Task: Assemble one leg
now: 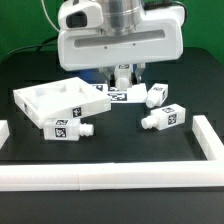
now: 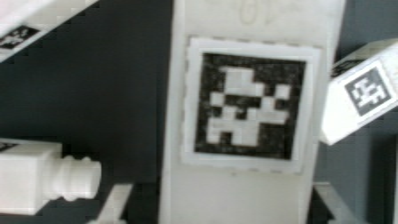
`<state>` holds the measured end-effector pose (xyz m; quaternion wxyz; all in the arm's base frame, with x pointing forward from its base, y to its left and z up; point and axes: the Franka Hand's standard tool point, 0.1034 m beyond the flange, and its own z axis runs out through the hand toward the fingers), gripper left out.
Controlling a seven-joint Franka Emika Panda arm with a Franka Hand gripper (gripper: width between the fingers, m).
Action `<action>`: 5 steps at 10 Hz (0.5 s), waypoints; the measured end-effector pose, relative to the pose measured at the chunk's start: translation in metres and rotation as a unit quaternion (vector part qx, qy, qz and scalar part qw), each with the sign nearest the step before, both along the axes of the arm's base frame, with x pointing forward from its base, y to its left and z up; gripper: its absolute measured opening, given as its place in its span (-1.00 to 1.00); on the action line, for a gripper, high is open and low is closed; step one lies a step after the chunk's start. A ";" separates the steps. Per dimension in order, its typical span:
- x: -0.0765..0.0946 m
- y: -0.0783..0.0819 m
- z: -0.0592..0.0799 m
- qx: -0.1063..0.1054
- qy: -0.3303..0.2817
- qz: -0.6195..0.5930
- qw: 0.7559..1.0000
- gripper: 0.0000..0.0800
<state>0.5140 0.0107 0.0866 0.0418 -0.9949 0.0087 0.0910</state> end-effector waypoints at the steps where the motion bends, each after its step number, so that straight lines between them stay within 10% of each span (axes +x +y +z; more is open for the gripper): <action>1: -0.001 0.000 0.000 0.000 0.000 0.000 1.000 -0.28; 3: -0.004 0.000 -0.002 -0.001 -0.002 -0.003 1.000 -0.28; 5: -0.049 0.000 -0.012 -0.006 0.003 -0.007 1.000 -0.28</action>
Offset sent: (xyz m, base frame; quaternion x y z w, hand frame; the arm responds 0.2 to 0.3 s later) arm -0.0488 -0.0031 -0.0151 -0.0098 0.0071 0.0519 0.9986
